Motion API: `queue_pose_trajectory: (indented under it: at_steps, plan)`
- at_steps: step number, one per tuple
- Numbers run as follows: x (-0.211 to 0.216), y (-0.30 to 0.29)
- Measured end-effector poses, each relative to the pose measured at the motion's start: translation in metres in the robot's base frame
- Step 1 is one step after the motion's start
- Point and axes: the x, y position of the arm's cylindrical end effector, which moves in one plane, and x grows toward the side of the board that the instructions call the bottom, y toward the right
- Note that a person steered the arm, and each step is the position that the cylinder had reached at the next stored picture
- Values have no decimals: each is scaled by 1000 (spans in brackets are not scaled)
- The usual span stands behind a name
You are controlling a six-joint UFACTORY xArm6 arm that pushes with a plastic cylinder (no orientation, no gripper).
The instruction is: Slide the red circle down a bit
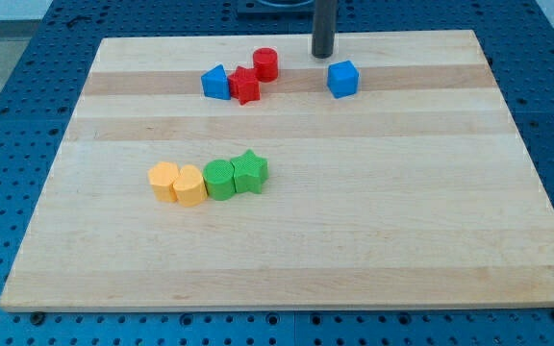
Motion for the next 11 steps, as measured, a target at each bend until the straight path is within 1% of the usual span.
queue_pose_trajectory:
  at_steps: [2,3,4,6,7,8,9,10,11]
  plan:
    - [1,-48]
    - [1,-61]
    - [1,-59]
    - [15,-59]
    - [15,-50]
    - [22,-54]
    - [23,-67]
    - [23,-66]
    - [23,-18]
